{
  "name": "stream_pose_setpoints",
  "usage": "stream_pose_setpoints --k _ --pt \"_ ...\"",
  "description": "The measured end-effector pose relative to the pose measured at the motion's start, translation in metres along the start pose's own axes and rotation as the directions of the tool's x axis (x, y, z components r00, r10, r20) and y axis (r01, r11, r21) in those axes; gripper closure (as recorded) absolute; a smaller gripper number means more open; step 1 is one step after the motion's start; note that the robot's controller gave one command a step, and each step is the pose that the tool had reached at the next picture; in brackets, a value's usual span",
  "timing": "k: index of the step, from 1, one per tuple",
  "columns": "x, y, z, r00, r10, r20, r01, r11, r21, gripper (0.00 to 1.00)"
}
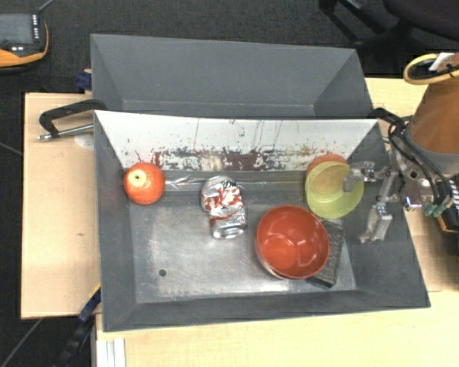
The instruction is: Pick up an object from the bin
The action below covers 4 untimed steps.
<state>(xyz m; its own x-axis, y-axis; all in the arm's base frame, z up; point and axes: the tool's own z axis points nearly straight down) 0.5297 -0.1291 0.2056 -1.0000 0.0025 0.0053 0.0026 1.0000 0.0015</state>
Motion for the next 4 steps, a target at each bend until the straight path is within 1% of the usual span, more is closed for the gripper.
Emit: stream_pose_setpoints --k 1,2,3,4 --pt "0.019 -0.002 -0.024 0.987 -0.161 0.004 0.161 0.987 0.001 0.0" --pt "-0.043 0.029 0.088 0.949 -0.315 0.003 0.315 0.949 -0.002 0.0" --pt "-0.058 0.067 0.023 0.904 -0.428 0.015 0.428 0.904 0.002 0.0" --pt "-0.067 0.13 0.138 0.85 -0.527 0.011 0.527 0.85 -0.003 0.0"
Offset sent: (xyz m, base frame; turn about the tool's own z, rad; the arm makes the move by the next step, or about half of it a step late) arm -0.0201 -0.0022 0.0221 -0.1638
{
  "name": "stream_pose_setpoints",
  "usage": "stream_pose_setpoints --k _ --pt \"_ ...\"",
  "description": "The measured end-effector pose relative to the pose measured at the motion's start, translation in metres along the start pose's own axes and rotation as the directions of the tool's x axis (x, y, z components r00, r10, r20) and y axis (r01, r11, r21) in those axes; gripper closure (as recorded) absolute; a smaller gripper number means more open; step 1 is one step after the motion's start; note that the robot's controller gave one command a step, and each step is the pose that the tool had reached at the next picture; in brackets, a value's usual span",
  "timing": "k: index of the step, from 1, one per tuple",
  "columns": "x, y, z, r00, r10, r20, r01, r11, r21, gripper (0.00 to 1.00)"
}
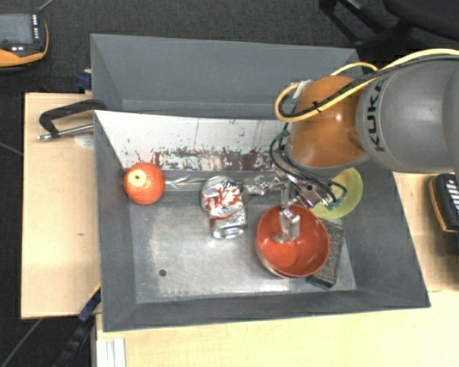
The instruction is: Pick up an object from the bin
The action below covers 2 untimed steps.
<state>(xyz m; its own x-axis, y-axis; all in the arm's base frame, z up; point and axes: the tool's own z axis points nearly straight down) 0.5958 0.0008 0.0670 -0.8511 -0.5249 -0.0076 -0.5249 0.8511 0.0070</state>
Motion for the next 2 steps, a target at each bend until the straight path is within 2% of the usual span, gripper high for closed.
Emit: stream_pose_setpoints --k 1,2 --pt "-0.001 -0.0044 -0.0064 1.0 0.004 0.007 -0.004 1.0 0.008 1.0" --pt "-0.0007 -0.0041 -0.005 1.0 0.004 0.007 -0.004 1.0 0.007 0.0"
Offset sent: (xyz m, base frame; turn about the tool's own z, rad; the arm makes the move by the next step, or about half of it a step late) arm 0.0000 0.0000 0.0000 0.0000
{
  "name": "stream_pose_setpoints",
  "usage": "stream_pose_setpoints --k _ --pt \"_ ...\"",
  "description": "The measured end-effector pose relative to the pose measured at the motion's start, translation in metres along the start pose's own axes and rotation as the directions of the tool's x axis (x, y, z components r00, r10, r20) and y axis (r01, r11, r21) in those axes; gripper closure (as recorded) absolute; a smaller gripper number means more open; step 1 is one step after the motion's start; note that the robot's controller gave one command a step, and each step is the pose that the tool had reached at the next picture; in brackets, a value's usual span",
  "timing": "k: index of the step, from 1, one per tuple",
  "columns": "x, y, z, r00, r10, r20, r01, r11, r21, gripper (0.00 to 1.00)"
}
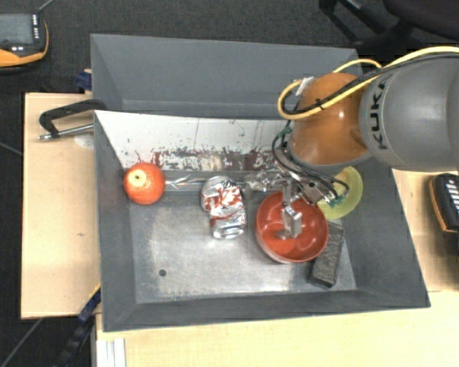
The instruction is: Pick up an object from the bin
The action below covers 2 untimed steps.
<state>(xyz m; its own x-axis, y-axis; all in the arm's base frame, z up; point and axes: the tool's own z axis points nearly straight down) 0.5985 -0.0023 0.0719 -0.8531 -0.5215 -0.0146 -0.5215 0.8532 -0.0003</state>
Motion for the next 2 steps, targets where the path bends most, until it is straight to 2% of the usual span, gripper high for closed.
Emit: stream_pose_setpoints --k 1,2 --pt "-0.001 0.0 -0.002 1.0 0.0 0.001 0.0 1.0 0.001 1.0" --pt "0.023 -0.018 -0.137 0.999 0.032 0.013 -0.032 0.999 0.008 1.0"
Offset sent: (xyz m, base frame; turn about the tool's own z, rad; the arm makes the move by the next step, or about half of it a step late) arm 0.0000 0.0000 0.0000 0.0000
